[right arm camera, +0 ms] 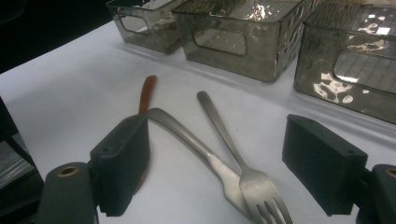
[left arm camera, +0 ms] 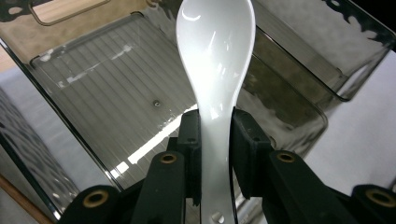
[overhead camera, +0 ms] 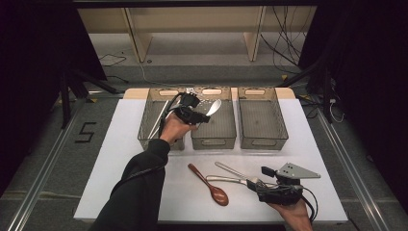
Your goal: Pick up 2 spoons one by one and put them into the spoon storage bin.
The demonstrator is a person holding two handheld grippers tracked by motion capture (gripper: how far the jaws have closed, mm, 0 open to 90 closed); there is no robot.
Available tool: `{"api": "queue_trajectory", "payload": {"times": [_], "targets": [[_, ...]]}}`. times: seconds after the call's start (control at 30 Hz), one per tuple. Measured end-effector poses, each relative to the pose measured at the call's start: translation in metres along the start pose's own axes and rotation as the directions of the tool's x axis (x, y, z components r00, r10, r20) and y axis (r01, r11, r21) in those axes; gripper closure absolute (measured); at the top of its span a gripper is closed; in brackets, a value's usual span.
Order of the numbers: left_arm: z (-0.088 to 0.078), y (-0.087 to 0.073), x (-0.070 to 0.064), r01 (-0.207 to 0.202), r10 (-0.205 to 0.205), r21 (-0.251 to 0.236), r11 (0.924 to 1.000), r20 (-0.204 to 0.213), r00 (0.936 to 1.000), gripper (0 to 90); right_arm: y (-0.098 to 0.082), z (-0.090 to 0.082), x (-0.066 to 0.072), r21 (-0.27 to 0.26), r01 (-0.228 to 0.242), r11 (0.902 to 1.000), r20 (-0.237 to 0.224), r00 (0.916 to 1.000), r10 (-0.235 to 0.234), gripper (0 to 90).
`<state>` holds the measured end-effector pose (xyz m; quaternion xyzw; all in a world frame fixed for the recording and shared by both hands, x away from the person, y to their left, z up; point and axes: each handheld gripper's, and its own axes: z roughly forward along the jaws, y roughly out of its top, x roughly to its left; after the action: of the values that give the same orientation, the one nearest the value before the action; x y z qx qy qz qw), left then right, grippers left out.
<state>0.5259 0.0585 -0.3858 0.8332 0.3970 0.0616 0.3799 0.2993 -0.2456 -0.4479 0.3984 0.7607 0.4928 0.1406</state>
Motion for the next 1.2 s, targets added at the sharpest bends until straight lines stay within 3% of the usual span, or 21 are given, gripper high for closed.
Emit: {"api": "queue_trajectory", "payload": {"times": [0.27, 0.87, 1.0, 1.2], "targets": [[0.015, 0.005, 0.004, 0.035, -0.035, 0.006, 0.9994, -0.017, 0.9993, 74.3, 0.0, 0.0, 0.0, 0.001, 0.0, 1.0, -0.001, 1.0, 0.0, 23.9], [0.036, 0.001, 0.003, 0.047, -0.043, 0.092, 0.9947, -0.053, 0.9977, 72.5, 0.0, -0.001, -0.001, 0.0, -0.003, 1.0, 0.0, 1.0, 0.003, 23.9], [0.035, 0.0, 0.002, 0.061, -0.057, 0.093, 0.9938, -0.045, 0.9974, 58.2, 0.0, 0.0, -0.001, -0.001, -0.001, 1.0, 0.0, 1.0, 0.001, 23.9], [0.02, 0.002, -0.003, 0.034, -0.033, 0.073, 0.9967, -0.014, 0.9994, 47.8, 0.0, 0.0, -0.001, 0.001, -0.001, 1.0, 0.0, 1.0, 0.001, 23.9]]}}
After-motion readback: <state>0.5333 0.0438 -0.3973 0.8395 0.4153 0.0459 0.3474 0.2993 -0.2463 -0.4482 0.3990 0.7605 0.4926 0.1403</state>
